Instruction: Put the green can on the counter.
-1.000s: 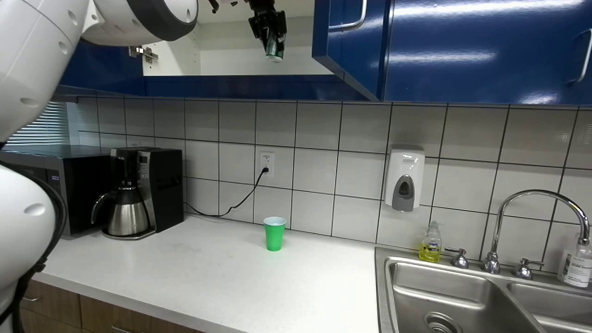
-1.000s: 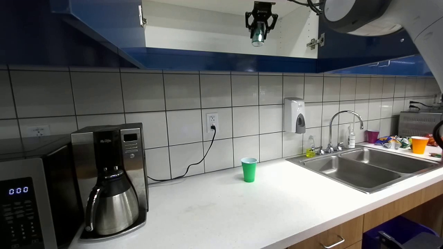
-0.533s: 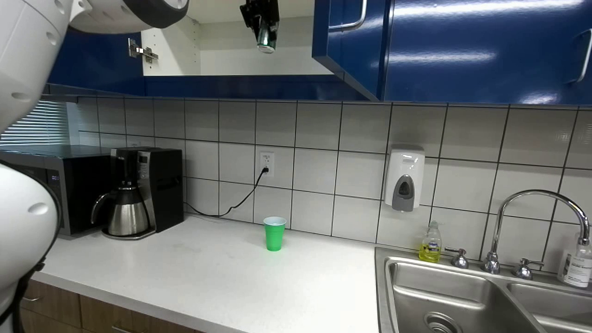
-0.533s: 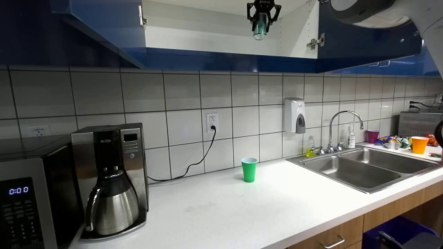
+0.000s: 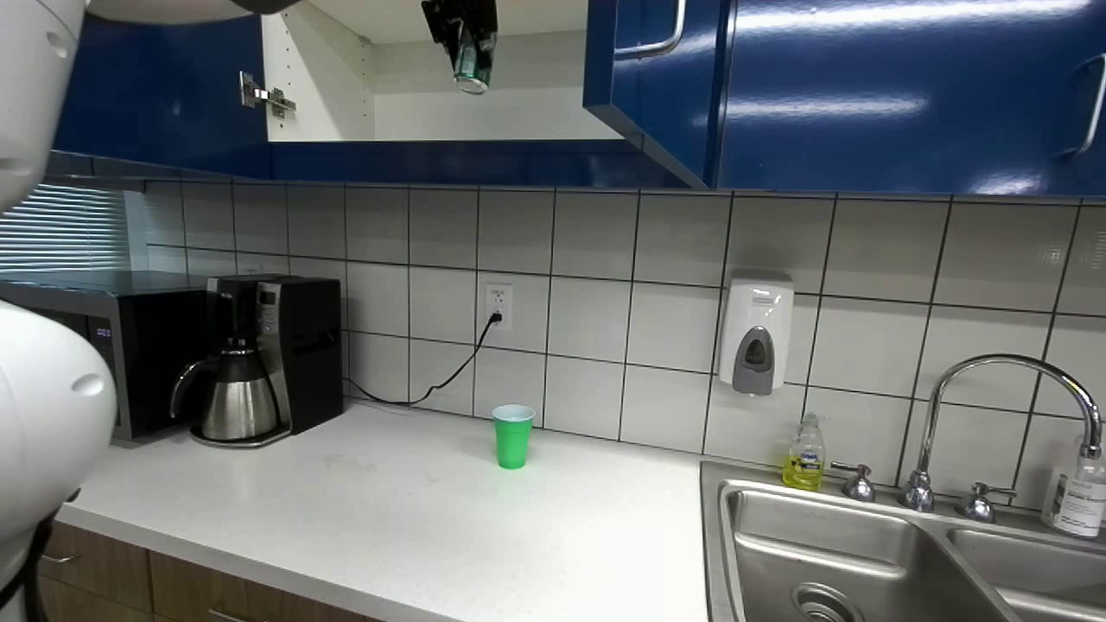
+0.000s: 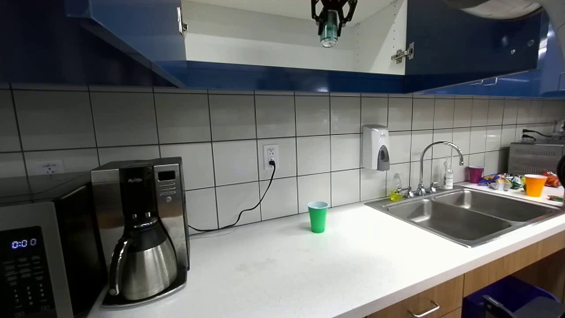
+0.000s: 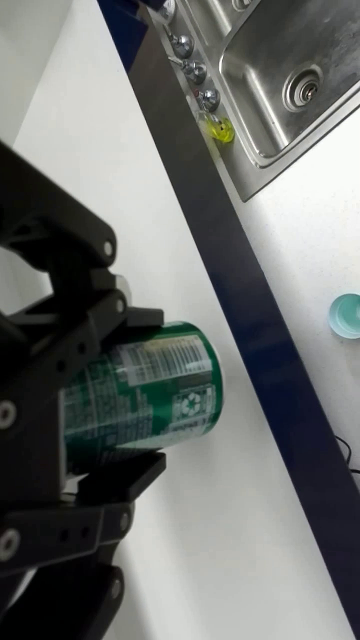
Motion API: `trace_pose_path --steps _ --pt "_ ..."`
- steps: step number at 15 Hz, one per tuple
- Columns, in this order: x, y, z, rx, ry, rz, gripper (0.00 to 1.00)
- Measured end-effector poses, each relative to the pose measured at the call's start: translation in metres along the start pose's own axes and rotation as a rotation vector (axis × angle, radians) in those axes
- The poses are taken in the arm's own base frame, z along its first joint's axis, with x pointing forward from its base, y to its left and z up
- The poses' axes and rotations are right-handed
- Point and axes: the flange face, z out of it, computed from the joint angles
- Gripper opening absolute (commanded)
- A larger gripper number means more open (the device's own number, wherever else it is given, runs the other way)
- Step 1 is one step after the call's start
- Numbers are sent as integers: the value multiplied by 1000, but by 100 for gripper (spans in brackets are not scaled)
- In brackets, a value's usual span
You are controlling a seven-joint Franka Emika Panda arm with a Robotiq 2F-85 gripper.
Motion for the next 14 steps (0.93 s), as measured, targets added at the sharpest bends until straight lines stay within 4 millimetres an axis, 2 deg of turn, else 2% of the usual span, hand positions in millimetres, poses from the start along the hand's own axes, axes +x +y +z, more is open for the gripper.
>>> trace_pose_path --steps 8,14 --pt "-36 -4 46 -45 -163 -45 39" --pt "-77 8 62 -50 -212 -69 39"
